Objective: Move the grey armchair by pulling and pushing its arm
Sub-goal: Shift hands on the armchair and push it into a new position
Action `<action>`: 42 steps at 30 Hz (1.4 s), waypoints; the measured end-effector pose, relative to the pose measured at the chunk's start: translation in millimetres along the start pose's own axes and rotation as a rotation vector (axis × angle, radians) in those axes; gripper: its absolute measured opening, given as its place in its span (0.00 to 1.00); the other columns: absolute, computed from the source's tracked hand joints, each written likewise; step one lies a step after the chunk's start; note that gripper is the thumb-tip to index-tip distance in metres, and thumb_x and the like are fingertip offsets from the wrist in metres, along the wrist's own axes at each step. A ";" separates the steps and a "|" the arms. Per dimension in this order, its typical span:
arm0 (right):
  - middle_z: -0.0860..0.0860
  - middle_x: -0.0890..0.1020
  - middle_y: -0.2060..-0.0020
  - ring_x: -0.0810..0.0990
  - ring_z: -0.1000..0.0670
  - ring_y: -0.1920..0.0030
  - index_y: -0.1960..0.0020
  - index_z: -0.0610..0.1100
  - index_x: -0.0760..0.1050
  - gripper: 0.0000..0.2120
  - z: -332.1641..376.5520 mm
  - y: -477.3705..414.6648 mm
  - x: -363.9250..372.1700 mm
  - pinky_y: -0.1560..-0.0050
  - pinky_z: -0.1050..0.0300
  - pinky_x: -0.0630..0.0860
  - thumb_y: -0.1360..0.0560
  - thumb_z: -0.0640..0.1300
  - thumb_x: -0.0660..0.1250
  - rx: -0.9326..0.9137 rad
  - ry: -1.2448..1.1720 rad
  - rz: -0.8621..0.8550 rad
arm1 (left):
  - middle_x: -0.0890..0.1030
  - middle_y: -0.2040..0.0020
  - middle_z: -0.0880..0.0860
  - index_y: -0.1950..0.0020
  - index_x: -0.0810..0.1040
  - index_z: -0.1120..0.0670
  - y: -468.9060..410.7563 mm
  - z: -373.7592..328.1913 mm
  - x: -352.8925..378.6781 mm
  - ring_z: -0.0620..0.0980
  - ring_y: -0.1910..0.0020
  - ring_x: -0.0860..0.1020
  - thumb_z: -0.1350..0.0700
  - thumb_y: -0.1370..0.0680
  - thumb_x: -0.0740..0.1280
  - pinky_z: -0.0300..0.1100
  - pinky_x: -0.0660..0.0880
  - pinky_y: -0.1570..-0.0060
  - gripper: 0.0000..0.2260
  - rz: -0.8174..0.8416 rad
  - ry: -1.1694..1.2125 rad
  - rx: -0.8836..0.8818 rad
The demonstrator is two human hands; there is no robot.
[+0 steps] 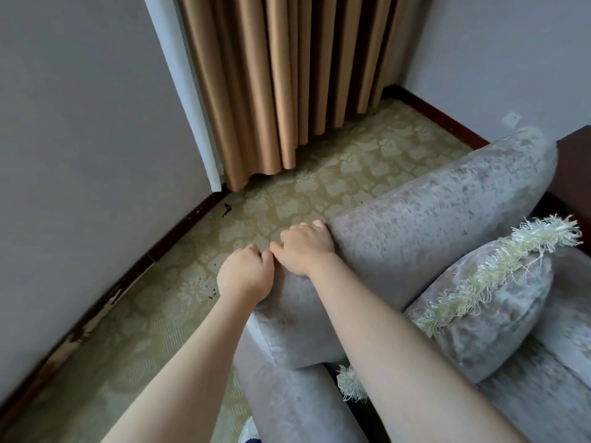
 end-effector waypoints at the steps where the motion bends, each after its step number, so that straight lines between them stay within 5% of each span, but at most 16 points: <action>1: 0.47 0.81 0.51 0.75 0.46 0.46 0.50 0.44 0.80 0.24 0.0 0.2 1.0 0.42 0.48 0.62 0.23 0.56 0.49 0.002 -0.009 -0.003 | 0.76 0.59 0.55 0.62 0.71 0.56 0.2 0.2 0.4 0.53 0.62 0.71 0.49 0.22 0.51 0.44 0.64 0.66 0.16 -0.006 -0.004 0.001; 10: 0.49 0.81 0.53 0.74 0.47 0.47 0.52 0.45 0.80 0.21 1.2 2.3 2.7 0.42 0.50 0.61 0.23 0.55 0.51 0.056 -0.070 -0.030 | 0.75 0.57 0.53 0.60 0.69 0.54 0.7 -2.0 -0.9 0.52 0.58 0.72 0.48 0.21 0.51 0.44 0.67 0.62 0.14 0.045 -0.024 0.024; 15: 0.50 0.79 0.46 0.72 0.48 0.41 0.47 0.48 0.78 0.18 -2.4 -0.9 2.2 0.37 0.51 0.58 0.25 0.57 0.55 0.169 -0.128 -0.014 | 0.77 0.48 0.55 0.52 0.73 0.54 -7.6 -5.8 -2.4 0.55 0.48 0.76 0.47 0.20 0.47 0.46 0.70 0.52 0.18 0.283 -0.090 0.128; 18: 0.46 0.60 0.26 0.53 0.44 0.26 0.30 0.49 0.65 0.28 -22.6 -21.6 -12.5 0.29 0.40 0.45 0.27 0.59 0.60 0.459 -0.089 -0.039 | 0.74 0.36 0.58 0.36 0.71 0.55 -20.0 -0.1 -5.0 0.56 0.35 0.71 0.46 0.19 0.44 0.48 0.65 0.37 0.23 0.525 -0.159 0.252; 20: 0.42 0.45 0.24 0.41 0.37 0.25 0.25 0.45 0.52 0.40 -50.9 -29.7 -27.4 0.31 0.32 0.39 0.29 0.62 0.63 0.812 -0.008 -0.060 | 0.61 0.25 0.56 0.25 0.58 0.55 -36.1 12.5 -10.8 0.53 0.26 0.57 0.42 0.19 0.43 0.52 0.53 0.28 0.28 0.611 -0.278 0.356; 23: 0.37 0.36 0.26 0.38 0.29 0.28 0.24 0.43 0.38 0.54 -79.0 -23.2 -30.7 0.33 0.26 0.43 0.33 0.66 0.66 1.255 -0.229 -0.089 | 0.51 0.22 0.53 0.23 0.49 0.56 -66.4 32.3 -26.0 0.50 0.24 0.46 0.37 0.21 0.42 0.49 0.45 0.27 0.32 0.577 -0.288 0.408; 31: 0.36 0.39 0.26 0.42 0.28 0.28 0.24 0.43 0.37 0.53 -74.9 -28.7 -19.4 0.32 0.29 0.48 0.32 0.66 0.64 1.348 -0.204 -0.162 | 0.47 0.22 0.51 0.23 0.45 0.56 -143.6 25.3 -53.4 0.48 0.24 0.43 0.38 0.21 0.42 0.49 0.46 0.26 0.32 0.583 -0.350 0.597; 42: 0.41 0.42 0.24 0.42 0.35 0.26 0.23 0.44 0.39 0.45 -78.5 -30.9 -12.3 0.28 0.35 0.47 0.30 0.65 0.54 1.401 -0.096 -0.216 | 0.46 0.22 0.53 0.23 0.44 0.55 -204.3 -133.5 -8.4 0.50 0.24 0.43 0.41 0.19 0.45 0.48 0.42 0.27 0.30 0.617 -0.371 1.260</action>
Point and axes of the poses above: each hand's wrist, its own y-axis away from the middle knuckle, its own x-axis out of the palm, z = x × y, the point moved 2 cm from there along -y, towards the middle knuckle
